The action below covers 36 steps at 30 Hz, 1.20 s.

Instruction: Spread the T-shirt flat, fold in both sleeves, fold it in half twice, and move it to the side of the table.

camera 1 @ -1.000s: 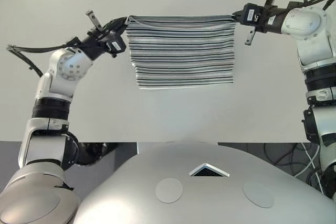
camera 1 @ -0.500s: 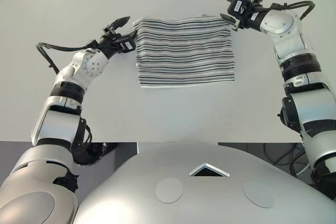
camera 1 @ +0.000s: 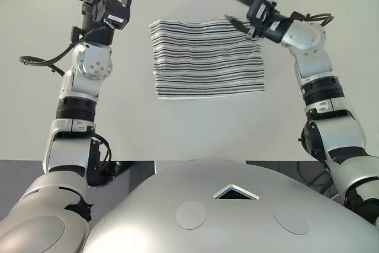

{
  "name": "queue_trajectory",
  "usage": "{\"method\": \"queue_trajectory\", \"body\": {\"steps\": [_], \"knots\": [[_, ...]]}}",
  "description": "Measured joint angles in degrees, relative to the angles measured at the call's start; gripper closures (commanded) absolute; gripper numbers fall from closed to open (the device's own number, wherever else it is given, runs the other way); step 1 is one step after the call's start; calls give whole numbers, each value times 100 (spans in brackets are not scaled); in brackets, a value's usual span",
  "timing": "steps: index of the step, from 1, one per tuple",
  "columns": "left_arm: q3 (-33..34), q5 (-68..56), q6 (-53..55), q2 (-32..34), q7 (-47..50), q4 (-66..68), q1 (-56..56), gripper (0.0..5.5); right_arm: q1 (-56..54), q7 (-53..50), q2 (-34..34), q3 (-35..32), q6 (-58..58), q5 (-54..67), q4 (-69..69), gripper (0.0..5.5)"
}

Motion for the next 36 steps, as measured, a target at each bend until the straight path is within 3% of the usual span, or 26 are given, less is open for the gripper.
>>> {"method": "queue_trajectory", "body": {"steps": [8,13,20,27,31,36], "knots": [[-22,-101,366,-211,-529,-950,486,248,-1321,-1312,-275,1390,-662,-2253,1965,324],[-33,-99,533,-232,-864,-1270,658,248,-1844,-503,-839,1911,-826,-2675,2153,324],[-134,-25,777,-245,-1108,-1347,705,248,-1175,2141,-2232,1956,-310,-2393,116,324],[-220,-17,893,-291,-1146,-1371,741,248,-39,2834,-2969,1725,523,-1868,-1985,324],[-328,41,987,-287,-1272,-1370,746,248,560,3115,-2784,1649,1732,-1450,-3448,324],[-401,206,1026,-154,-1498,-1370,780,248,1264,3229,-1610,1751,3869,-625,-4868,324]]}}
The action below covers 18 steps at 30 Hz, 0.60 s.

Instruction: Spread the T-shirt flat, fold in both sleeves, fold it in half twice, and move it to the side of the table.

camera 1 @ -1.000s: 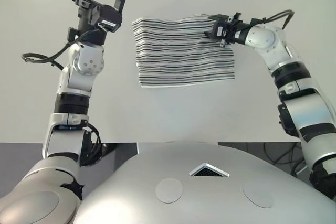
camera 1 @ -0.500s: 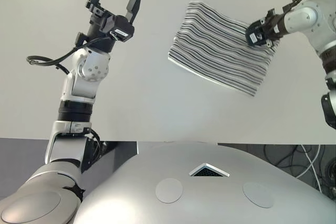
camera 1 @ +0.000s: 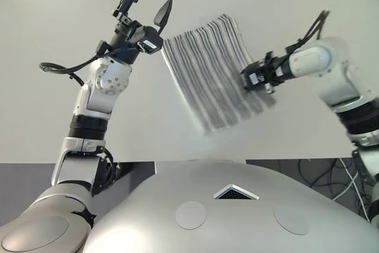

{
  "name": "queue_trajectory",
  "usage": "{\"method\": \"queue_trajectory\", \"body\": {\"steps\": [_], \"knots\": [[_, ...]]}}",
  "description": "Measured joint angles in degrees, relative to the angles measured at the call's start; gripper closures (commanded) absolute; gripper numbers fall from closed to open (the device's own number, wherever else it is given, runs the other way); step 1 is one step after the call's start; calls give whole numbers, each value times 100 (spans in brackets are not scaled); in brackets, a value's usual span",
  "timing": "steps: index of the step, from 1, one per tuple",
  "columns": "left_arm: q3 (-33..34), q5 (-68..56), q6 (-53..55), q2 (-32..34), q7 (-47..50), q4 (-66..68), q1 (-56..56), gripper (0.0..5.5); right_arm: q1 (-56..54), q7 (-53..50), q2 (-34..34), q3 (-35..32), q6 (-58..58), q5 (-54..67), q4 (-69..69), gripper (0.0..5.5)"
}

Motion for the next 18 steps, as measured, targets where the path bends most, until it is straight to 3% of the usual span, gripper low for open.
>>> {"method": "queue_trajectory", "body": {"steps": [5,9,12,18], "knots": [[-154,290,-38,314,-277,-127,196,248,465,-27,567,236,2026,571,-986,324],[-141,535,-544,962,-482,-635,866,248,837,-254,351,58,2569,877,-1563,324],[261,866,-1303,1800,-463,-1056,1823,248,1522,-441,-384,-807,2289,1129,-1986,324],[1327,890,-2362,2844,-413,-1237,3348,248,2790,-1197,-801,-2388,1052,1420,-2223,324]]}}
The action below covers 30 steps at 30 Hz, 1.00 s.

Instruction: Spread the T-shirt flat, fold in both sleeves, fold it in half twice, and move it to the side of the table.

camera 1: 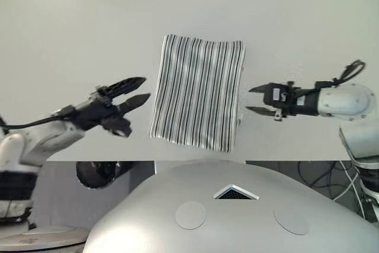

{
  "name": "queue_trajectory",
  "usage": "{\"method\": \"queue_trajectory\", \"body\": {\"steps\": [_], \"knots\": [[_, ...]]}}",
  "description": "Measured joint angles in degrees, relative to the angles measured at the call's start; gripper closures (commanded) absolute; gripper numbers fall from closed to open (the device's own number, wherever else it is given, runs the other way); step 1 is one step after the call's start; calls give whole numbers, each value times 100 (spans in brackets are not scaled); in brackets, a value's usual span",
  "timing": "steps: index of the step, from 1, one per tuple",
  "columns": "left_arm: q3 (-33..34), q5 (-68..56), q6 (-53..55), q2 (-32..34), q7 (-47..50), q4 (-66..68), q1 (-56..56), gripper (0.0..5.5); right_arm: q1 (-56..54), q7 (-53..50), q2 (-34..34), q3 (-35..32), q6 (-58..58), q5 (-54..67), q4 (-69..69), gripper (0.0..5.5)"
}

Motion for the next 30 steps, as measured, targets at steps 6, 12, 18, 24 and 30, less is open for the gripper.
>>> {"method": "queue_trajectory", "body": {"steps": [6,12,18,24,30], "knots": [[285,1222,-565,121,77,135,860,248,560,-369,190,-1330,-704,814,53,324],[-50,2032,-536,120,391,37,402,248,1802,-182,189,-1906,-1620,1076,-405,324],[-622,1961,-420,119,343,-31,10,248,2123,-106,131,-1951,-1935,1139,-588,324],[-925,1897,-386,137,327,-260,50,248,2065,-94,17,-1924,-1952,1227,-563,324],[-995,1902,-313,262,263,-535,179,248,2071,-151,0,-1923,-1953,1236,-550,324]]}}
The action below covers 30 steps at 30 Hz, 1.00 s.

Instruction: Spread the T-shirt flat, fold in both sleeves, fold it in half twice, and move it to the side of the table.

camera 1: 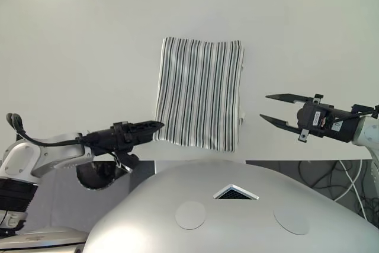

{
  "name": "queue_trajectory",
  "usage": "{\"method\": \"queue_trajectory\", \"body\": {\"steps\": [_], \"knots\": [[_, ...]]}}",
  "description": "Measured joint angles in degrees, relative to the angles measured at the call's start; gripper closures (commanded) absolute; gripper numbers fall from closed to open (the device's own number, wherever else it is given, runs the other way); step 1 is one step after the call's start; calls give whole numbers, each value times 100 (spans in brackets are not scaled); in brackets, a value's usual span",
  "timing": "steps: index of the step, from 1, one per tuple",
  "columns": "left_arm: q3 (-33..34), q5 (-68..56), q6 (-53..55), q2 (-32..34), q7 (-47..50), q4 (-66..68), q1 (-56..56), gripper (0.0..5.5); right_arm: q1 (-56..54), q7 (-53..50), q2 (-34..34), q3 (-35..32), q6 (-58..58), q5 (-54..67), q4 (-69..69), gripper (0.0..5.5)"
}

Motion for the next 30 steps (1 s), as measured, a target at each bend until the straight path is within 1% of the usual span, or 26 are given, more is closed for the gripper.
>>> {"method": "queue_trajectory", "body": {"steps": [3,9,12,14,16,19,20,22,23,26,30], "knots": [[-76,-109,55,13,-184,-110,-10,248,-14,-43,-4,122,-25,-13,50,324],[-280,-410,141,60,-629,-179,-8,347,-60,-105,-20,299,-31,-142,154,324],[-363,-498,150,109,-791,-167,-7,405,-49,-143,-47,404,-41,-213,212,324],[-388,-492,148,109,-787,-82,-8,447,98,-68,-183,465,-341,-436,224,324],[-421,-474,144,108,-775,12,-13,482,474,24,-412,549,-832,-880,219,324],[-472,-417,142,109,-751,83,-42,540,1028,85,-691,841,-1542,-1631,187,269],[-477,-406,141,111,-755,76,-60,550,1097,88,-705,945,-1618,-1798,169,249],[-488,-415,139,124,-771,74,-91,550,1150,181,-861,1240,-1699,-2085,46,205],[-516,-415,138,127,-785,77,-122,550,1109,205,-898,1419,-1712,-2271,-3,192],[-592,-413,136,129,-782,104,-193,550,667,156,-858,1838,-1728,-2693,2,192],[-626,-406,62,135,-642,207,-249,550,35,-97,-436,2247,-1529,-2908,-6,192]]}}
